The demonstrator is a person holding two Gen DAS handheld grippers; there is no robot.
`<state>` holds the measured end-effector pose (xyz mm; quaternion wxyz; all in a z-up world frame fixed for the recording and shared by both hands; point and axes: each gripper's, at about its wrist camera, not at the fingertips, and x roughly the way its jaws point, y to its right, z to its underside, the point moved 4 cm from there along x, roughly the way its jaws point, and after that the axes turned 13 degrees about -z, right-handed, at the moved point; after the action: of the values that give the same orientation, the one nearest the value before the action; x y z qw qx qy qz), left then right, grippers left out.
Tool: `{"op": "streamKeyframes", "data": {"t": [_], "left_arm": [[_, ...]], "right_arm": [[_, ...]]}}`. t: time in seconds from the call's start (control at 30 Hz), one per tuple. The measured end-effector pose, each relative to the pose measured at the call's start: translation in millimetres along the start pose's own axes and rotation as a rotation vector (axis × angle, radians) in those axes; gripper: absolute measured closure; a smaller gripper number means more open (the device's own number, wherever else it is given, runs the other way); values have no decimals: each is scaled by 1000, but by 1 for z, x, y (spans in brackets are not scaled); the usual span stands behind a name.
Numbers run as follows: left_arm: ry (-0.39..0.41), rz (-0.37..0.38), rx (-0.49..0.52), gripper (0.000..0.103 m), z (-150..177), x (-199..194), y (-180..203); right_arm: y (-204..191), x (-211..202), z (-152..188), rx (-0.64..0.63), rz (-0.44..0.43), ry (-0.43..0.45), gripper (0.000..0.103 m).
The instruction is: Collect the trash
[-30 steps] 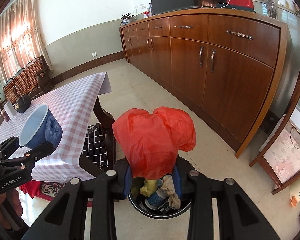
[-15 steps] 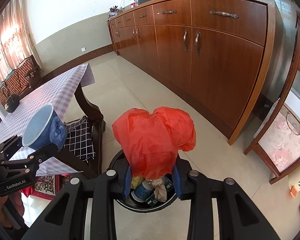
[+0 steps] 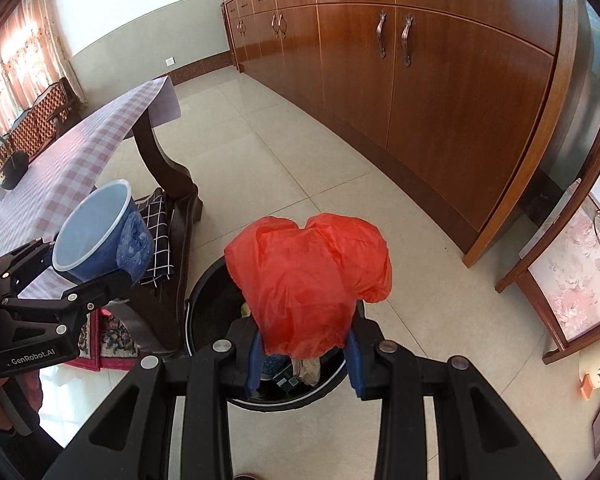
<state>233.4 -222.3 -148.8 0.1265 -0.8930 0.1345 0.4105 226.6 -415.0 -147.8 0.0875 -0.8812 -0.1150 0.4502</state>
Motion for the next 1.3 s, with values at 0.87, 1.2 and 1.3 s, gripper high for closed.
{"op": "streamKeyframes", "data": {"t": [0.87, 1.2, 1.3], "left_arm": [[-271, 38, -48, 14, 46, 109, 23], [-183, -25, -19, 5, 31, 74, 33], [-172, -25, -38, 5, 25, 66, 26]], "right_arm": [[41, 120, 51, -178, 20, -257, 10], [62, 89, 44, -68, 161, -183, 0], [58, 73, 41, -71, 167, -160, 0]]}}
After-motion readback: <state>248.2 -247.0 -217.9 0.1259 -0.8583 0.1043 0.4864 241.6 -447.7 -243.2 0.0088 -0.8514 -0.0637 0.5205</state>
